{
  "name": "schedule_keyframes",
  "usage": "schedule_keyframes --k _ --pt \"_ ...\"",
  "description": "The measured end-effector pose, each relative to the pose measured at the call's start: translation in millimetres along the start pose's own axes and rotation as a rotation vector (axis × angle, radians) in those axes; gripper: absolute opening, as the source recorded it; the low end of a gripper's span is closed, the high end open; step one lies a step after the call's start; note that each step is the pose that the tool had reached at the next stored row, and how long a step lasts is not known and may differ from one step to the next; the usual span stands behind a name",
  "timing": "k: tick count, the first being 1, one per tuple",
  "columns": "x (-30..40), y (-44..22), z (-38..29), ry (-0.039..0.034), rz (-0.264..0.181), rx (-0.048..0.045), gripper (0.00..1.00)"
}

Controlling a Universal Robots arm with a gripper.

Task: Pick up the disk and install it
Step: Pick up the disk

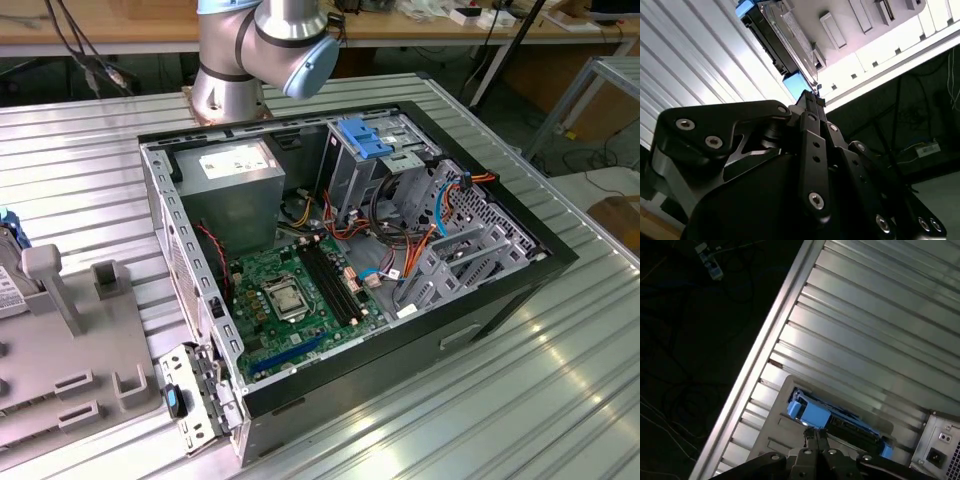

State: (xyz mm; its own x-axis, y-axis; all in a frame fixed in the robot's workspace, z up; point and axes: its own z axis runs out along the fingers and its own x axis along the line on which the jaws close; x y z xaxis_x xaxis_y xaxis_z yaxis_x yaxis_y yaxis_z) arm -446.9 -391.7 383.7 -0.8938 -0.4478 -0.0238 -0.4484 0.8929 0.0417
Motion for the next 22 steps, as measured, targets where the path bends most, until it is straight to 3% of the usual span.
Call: schedule_keyframes --k 13,14,16,17,18,22 --pt "0.0 0.0 0.0 0.0131 -0.297 -0.006 0.11" --pt "-0.1 0.0 -0.1 0.0167 -0.314 -0.0026 0.11" --pt "0.0 0.0 -0.1 0.0318 -0.337 0.0167 0.11" --pt "-0.1 0.2 0.0 0.0489 -0.345 0.0398 0.11" --pt "-0.6 1.3 0.2 0.0595 -0.353 0.0542 0.11" --pt "-0.6 1.2 0.5 0.0667 -0.429 0.0627 0.11"
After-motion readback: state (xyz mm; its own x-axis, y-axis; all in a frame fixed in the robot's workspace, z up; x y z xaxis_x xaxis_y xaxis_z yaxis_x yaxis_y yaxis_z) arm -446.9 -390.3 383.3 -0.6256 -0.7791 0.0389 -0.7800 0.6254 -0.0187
